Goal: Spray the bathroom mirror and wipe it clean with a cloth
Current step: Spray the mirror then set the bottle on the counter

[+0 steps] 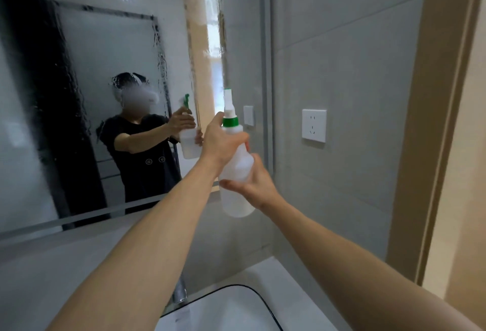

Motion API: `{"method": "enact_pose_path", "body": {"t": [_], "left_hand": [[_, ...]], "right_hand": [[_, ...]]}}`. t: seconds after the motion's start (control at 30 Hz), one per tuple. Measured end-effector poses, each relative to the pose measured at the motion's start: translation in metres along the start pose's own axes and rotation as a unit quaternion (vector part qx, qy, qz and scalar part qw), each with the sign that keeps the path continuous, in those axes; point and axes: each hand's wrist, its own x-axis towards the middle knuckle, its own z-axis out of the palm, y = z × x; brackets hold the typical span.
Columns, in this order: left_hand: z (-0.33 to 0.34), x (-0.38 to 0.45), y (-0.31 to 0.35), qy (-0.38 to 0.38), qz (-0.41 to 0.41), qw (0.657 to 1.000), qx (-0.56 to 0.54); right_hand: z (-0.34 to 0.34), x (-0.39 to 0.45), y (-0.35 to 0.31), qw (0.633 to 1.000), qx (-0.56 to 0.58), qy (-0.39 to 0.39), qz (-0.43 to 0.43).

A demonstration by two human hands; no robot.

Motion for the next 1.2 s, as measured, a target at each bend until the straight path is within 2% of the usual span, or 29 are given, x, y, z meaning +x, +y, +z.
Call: {"method": "enact_pose_path", "body": {"t": [0.27,0.4,0.53,0.9,1.2], "left_hand": [[0.028,-0.006,-0.012,-0.028,-0.019,0.999,-0.019],[0.041,-0.017,-0.030,-0.038,-0.048,0.997,-0.047],[0.048,-0.029,-0.049,-0.036,-0.061,0.997,-0.031],[0.052,-0.064,-0.095,-0.005,-0.094,0.995,-0.012],[0.046,-0.090,-0.123,-0.022,-0.119,0.993,-0.009]], "right_hand": [[-0.017,-0.009,0.026,1.000,0.004,0.018,0.023],[-0.022,-0.020,0.043,0.999,0.008,0.009,0.049],[-0.021,-0.031,0.062,0.997,0.008,0.001,0.074],[-0.005,-0.062,0.101,0.993,0.010,-0.020,0.112],[0.010,-0.087,0.123,0.989,0.006,-0.049,0.137]]}}
